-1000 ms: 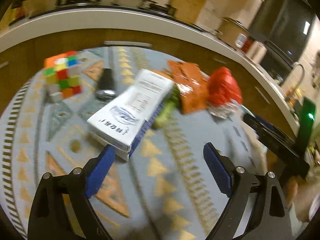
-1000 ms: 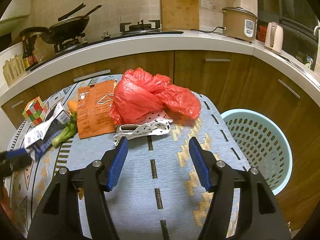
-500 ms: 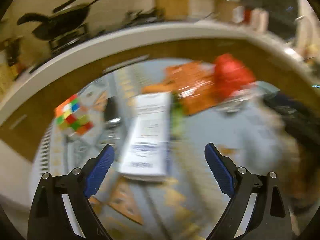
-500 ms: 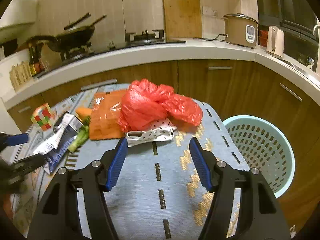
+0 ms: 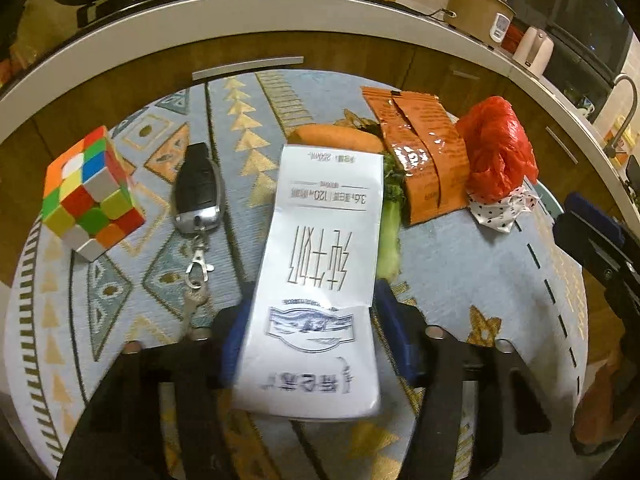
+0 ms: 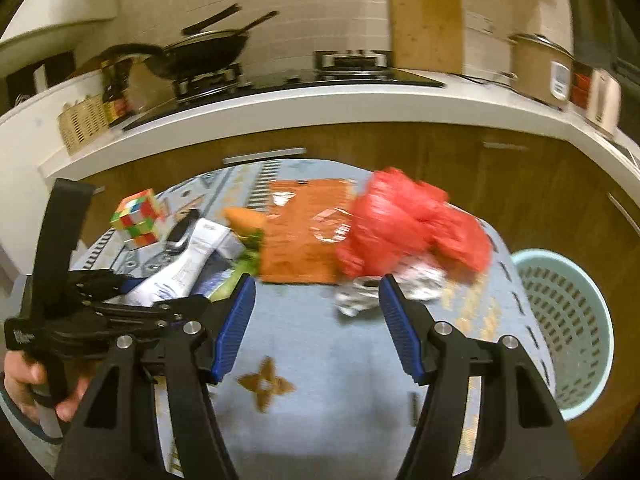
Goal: Collect trash
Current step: 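Grasp the green vegetable stalk with the right tool while the left tool holds the carton, then carry carton and vegetable stalk over the basket and open both tools to drop them, then move both open tools back toward the red plastic bag on the table, then grasp the orange snack wrapper with the left tool while the right tool grasps the red bag, then carry wrapper and red bag over the basket and open both tools to drop them, then grasp the carrot with the left tool while the right tool grasps the white dotted paper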
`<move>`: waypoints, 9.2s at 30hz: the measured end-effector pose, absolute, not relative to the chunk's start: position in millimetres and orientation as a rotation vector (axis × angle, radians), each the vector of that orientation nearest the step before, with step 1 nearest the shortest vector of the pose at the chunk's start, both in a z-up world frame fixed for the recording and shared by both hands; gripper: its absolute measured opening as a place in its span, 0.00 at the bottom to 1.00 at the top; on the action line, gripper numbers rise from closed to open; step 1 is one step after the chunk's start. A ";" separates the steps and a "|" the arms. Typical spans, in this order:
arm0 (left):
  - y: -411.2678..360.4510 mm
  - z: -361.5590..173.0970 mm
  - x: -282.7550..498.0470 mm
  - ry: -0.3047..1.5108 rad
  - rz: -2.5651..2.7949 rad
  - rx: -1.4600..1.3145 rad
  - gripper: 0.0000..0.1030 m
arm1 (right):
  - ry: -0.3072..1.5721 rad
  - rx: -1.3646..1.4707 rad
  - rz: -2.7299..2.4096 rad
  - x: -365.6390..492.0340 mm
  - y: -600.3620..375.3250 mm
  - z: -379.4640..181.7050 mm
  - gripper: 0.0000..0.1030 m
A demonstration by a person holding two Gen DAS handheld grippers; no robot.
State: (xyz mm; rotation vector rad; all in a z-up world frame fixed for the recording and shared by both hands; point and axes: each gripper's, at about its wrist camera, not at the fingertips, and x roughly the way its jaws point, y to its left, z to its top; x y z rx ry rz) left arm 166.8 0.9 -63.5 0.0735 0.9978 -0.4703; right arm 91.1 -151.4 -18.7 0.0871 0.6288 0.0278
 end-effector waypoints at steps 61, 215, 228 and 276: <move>-136.3 51.7 95.2 0.710 -0.714 0.044 0.51 | 0.524 0.202 -0.248 26.9 -294.0 41.8 0.11; -288.1 49.1 93.6 0.709 -0.811 0.084 0.36 | 0.579 0.373 -0.392 8.4 -426.5 25.4 0.33; -326.7 5.2 103.6 0.839 -0.852 0.106 0.63 | 0.687 0.534 -0.372 7.9 -466.3 -23.8 0.54; -29.9 -18.2 193.5 0.842 -0.211 -0.306 0.62 | 0.664 0.193 -0.044 89.2 -268.0 14.8 0.58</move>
